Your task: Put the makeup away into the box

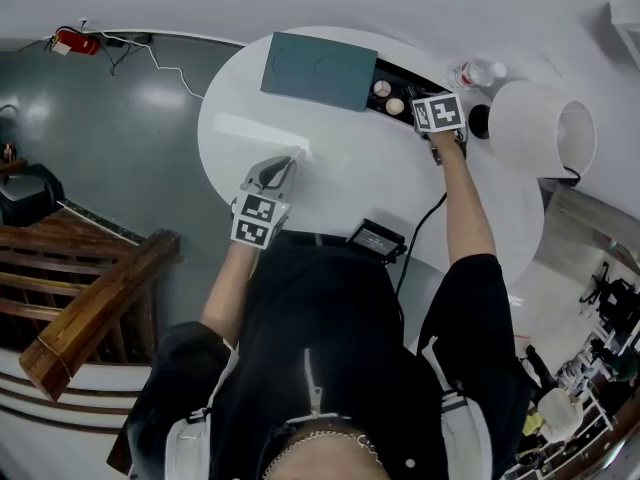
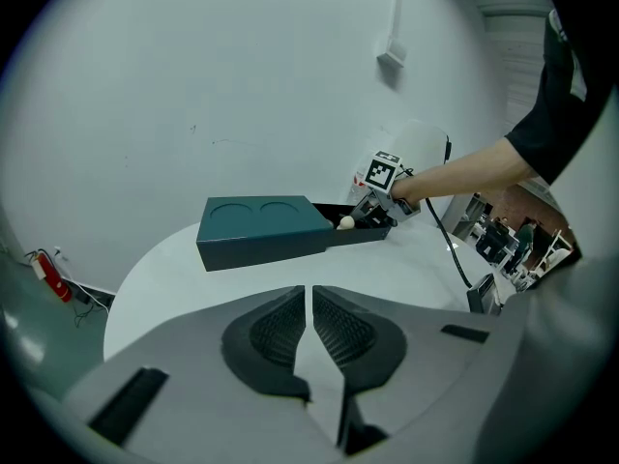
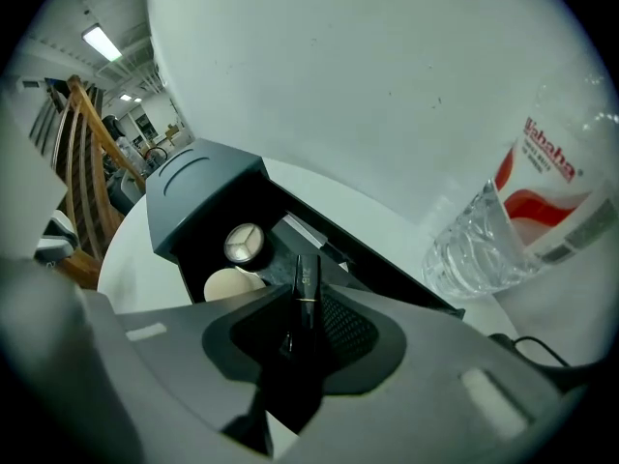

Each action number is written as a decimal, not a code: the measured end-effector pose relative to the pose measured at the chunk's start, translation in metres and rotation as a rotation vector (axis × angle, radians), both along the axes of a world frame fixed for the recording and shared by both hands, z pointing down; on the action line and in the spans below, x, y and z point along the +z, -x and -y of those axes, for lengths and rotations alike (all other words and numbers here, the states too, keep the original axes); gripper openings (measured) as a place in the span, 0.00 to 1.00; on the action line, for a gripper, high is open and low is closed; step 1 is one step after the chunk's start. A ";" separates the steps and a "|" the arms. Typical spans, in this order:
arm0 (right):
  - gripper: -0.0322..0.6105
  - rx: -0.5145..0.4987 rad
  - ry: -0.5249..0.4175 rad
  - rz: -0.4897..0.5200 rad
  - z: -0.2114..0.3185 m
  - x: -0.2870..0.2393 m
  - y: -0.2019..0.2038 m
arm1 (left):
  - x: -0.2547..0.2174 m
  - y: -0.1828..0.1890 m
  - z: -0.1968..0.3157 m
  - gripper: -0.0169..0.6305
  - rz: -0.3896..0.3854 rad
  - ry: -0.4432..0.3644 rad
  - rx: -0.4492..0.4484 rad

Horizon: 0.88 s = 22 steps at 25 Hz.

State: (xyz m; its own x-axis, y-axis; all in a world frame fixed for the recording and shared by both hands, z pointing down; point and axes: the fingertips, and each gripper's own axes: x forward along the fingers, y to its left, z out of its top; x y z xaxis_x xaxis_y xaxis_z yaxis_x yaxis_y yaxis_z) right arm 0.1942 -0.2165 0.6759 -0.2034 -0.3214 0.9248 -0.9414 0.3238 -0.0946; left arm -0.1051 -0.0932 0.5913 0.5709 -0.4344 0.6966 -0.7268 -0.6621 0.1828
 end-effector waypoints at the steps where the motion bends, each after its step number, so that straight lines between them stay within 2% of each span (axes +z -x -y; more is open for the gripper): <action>1: 0.19 0.003 0.008 0.000 0.000 0.003 -0.001 | 0.000 0.001 0.000 0.05 0.001 0.002 -0.002; 7: 0.19 0.006 0.036 0.013 -0.002 0.011 0.002 | 0.000 0.001 0.002 0.05 0.001 0.008 -0.002; 11: 0.21 0.029 0.008 0.009 0.000 0.007 0.000 | -0.001 -0.003 0.001 0.05 -0.004 0.004 0.010; 15: 0.25 0.065 -0.061 0.032 -0.002 -0.014 -0.002 | -0.004 -0.009 0.000 0.05 -0.008 -0.003 0.030; 17: 0.24 0.067 -0.137 0.044 0.000 -0.036 -0.001 | -0.006 -0.013 0.003 0.05 -0.011 -0.017 0.038; 20: 0.06 0.082 -0.277 0.066 -0.005 -0.075 0.000 | -0.010 -0.021 0.009 0.05 -0.019 -0.043 0.050; 22: 0.06 0.116 -0.330 0.087 -0.022 -0.089 -0.002 | -0.014 -0.027 0.007 0.05 -0.024 -0.050 0.060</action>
